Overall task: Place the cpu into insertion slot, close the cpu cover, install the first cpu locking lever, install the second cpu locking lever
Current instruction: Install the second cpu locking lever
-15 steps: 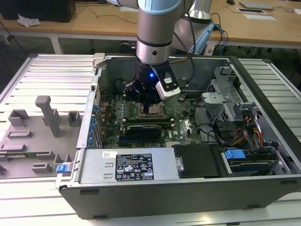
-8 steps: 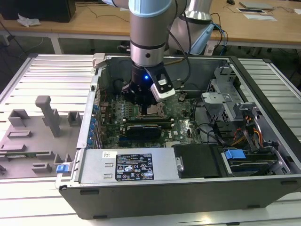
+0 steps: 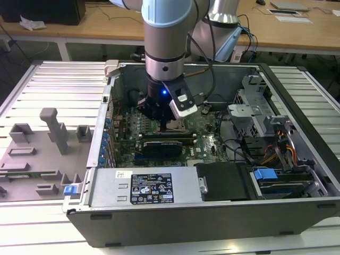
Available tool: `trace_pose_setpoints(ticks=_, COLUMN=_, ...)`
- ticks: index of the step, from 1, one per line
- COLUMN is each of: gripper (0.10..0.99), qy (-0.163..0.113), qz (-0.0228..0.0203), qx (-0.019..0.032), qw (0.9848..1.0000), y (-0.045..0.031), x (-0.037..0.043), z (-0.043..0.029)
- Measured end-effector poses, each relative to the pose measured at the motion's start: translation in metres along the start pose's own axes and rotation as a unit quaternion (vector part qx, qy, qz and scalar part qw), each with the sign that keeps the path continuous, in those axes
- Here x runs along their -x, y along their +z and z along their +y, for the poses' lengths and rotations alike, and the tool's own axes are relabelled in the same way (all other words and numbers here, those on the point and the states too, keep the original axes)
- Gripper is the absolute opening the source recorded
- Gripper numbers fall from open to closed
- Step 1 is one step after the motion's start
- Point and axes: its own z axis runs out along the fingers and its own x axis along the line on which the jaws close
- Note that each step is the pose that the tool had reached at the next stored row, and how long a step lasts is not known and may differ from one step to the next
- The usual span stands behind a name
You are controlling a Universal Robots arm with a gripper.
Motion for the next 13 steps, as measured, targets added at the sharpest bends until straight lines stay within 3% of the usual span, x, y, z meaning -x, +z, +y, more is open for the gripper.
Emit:
trace_pose_setpoints(ticks=6, gripper=0.106, qy=-0.003, qz=-0.0041, qx=0.0295, qw=0.9996, y=0.0015, x=-0.0031, z=-0.0072)
trace_pose_setpoints(ticks=8, gripper=0.106, qy=-0.003, qz=-0.0047, qx=0.0355, qw=0.9994, y=0.0026, x=-0.0046, z=-0.0108)
trace_pose_setpoints(ticks=13, gripper=0.106, qy=-0.005, qz=-0.0051, qx=0.044, qw=0.999, y=0.0095, x=-0.0074, z=-0.0157)
